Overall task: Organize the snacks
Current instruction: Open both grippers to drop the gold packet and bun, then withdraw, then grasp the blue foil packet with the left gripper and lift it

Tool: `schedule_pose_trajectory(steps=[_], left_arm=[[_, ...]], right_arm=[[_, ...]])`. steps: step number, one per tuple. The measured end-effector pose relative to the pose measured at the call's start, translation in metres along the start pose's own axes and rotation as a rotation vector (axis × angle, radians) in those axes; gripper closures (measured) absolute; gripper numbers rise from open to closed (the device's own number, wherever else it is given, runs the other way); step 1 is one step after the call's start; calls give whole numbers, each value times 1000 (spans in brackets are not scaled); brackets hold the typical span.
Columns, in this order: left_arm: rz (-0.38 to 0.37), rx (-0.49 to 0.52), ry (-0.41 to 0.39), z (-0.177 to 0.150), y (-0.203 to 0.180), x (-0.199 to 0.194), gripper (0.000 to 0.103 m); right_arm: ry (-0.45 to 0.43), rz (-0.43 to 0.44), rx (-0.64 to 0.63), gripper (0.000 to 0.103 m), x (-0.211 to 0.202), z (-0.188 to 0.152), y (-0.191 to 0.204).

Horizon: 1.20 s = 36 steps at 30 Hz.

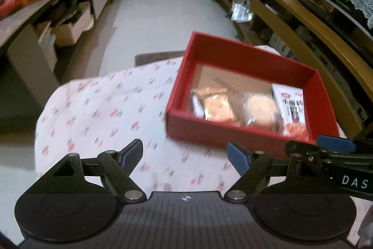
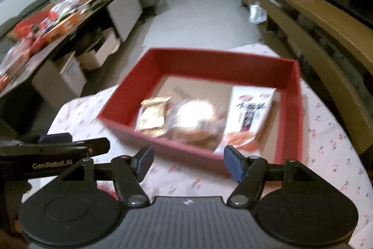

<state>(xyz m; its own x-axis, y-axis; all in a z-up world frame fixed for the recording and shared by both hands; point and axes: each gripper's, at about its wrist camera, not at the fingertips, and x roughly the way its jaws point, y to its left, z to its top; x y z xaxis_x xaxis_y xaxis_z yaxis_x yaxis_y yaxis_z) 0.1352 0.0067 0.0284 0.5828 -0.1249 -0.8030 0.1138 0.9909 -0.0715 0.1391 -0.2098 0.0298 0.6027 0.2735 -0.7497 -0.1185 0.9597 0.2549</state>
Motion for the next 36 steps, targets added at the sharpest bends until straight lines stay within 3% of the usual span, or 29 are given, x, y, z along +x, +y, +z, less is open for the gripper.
schedule_pose_trajectory(steps=[13,21,28,36], left_arm=[[4,-85,74,-60,27,-27,19],[8,-135,124,-76,30,-19,18],[90,-140,137,-80,23,-1,10],[118,-158,151,-80,22,10,16]], right_arm=[[87,41,-87,23,-12,-48,29],[93,53,-82,23,-19,-56,28],[87,71,-85,23,-24,-57,27],[82,79,-76,23,-27,-56,23]])
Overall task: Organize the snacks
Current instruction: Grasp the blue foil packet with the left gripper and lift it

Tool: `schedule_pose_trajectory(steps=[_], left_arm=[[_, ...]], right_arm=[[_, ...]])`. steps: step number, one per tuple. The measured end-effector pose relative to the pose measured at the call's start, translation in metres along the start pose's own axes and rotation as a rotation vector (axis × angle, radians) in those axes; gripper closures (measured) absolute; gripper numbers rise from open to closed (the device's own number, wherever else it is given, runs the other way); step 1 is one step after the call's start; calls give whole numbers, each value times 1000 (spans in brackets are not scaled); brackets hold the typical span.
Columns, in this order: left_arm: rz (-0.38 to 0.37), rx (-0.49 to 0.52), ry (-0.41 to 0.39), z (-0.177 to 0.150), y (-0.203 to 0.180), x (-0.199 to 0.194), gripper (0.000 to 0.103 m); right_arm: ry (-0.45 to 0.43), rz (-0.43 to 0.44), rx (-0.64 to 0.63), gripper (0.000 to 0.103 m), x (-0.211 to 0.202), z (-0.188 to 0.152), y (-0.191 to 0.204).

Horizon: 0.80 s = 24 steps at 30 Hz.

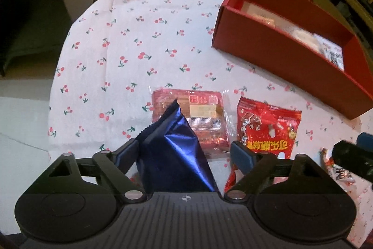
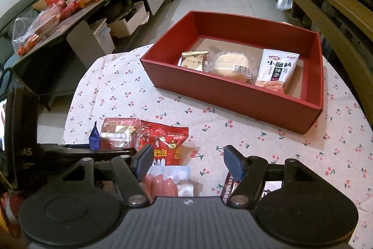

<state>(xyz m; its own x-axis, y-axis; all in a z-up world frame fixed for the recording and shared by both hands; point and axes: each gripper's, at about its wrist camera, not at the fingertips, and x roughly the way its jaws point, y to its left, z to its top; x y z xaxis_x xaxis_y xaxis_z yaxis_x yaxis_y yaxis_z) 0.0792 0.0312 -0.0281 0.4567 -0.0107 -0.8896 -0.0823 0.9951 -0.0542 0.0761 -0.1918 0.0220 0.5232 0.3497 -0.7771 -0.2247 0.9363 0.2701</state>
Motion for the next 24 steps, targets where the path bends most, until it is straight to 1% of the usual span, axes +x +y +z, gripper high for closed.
schedule_pose_trajectory(steps=[2,5,8,12,16,20,22,24], left_arm=[[-14,2,-6,0,1,-3,16],[-5,6,1,-1,3,-4,15],[-15,-9,2,-3,8,-8,13],[-16,-44,-8,-3,14,-13,5],[-24,-67,-7,-6,17,-20,4],[-53,-149,6,-14,30,-29,4],[-67,-191,14,-17,36,-30,1],[-56,-209,21,-15,34,-24,1]], right_arm=[[2,-1,1,23,0,0,0],[0,2,-1,23,-1,1,2],[-2,6,-6,23,-2,0,3],[-2,8,-7,23,-3,0,2],[-5,16,-8,23,-6,0,2],[-11,31,-11,23,-9,0,2],[-17,41,-11,23,-12,-1,2],[-19,46,-14,23,-13,-1,3]])
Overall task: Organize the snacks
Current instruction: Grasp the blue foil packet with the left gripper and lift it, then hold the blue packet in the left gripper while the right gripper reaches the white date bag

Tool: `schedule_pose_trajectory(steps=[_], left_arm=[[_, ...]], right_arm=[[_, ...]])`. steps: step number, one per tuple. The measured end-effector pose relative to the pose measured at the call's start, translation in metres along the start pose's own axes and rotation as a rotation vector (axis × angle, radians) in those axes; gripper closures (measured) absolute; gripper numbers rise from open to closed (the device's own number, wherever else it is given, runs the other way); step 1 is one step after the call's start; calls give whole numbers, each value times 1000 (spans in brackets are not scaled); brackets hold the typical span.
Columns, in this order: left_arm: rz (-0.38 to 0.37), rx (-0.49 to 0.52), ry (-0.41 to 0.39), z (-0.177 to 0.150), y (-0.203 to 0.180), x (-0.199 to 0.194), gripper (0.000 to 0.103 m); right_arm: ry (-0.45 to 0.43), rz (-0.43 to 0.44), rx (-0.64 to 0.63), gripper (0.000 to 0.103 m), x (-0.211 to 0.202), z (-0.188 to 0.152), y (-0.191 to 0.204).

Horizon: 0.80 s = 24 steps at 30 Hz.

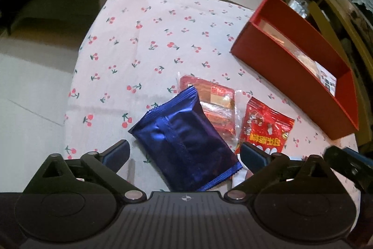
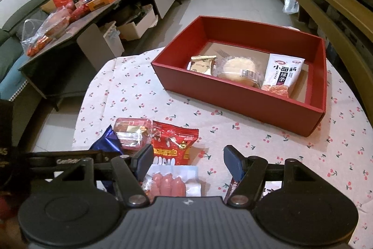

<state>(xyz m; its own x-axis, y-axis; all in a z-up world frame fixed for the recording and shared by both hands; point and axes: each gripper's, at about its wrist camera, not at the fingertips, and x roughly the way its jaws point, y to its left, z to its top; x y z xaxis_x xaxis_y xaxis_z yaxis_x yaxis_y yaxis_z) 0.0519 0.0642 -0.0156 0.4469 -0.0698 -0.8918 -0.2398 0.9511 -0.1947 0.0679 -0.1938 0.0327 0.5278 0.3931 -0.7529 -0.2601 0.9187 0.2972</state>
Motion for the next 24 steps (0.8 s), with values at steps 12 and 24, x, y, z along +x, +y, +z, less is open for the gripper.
schedule_pose_trajectory(steps=[12,24], left_arm=[[48,-64,-17,3,-11,22,30],[34,21,-45,2,-10,12,34]], right_arm=[[3,17,-22,23,-3,-3,1],[-3,11,-35,23,-4,-4,4]])
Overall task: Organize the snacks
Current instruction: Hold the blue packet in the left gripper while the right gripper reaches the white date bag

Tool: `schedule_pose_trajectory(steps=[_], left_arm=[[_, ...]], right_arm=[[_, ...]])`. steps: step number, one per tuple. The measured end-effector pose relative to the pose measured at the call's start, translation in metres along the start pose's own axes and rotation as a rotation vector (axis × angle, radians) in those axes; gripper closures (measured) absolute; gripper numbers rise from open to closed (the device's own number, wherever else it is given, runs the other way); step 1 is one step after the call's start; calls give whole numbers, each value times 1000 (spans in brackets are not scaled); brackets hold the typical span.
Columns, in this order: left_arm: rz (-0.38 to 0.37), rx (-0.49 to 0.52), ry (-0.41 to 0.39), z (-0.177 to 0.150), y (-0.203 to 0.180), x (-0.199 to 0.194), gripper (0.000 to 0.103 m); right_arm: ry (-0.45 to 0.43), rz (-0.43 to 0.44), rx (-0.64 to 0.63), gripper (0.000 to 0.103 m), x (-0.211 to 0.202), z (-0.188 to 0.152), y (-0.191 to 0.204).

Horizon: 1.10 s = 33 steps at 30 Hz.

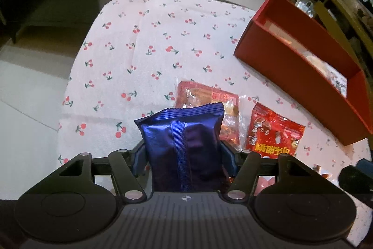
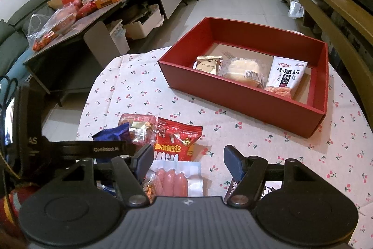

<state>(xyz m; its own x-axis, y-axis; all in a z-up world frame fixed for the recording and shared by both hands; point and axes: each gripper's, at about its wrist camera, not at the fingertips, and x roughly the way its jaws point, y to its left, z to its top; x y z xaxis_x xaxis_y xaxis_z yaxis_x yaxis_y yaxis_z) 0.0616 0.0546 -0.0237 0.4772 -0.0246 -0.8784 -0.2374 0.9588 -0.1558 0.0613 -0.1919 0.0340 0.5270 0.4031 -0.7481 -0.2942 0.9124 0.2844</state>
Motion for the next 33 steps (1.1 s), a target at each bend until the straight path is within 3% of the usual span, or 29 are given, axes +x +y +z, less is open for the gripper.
schedule_pose_trajectory(steps=[15,21,25,27,30,33], left_arm=[[-120,24,-22,6,11,-18,34],[-167,22,-18,8,20,-22,34],[-190,17,-27,10,26,-26,34],[-205,14,-28,10,28,-29,34],[-218,26,-30,9,28,-31,34],[-226,14,-33,9,31,-33,34]], right_arm=[[122,-2,-39,23,19,-39,29],[161,34,-46,23,7,-59,47],[217,118,30,23,-1,-78,56],[225,99,16,23,4,-81,64],[209,30,-101,23,10,-85,83],[218,34,-105,23,17,-86,88]])
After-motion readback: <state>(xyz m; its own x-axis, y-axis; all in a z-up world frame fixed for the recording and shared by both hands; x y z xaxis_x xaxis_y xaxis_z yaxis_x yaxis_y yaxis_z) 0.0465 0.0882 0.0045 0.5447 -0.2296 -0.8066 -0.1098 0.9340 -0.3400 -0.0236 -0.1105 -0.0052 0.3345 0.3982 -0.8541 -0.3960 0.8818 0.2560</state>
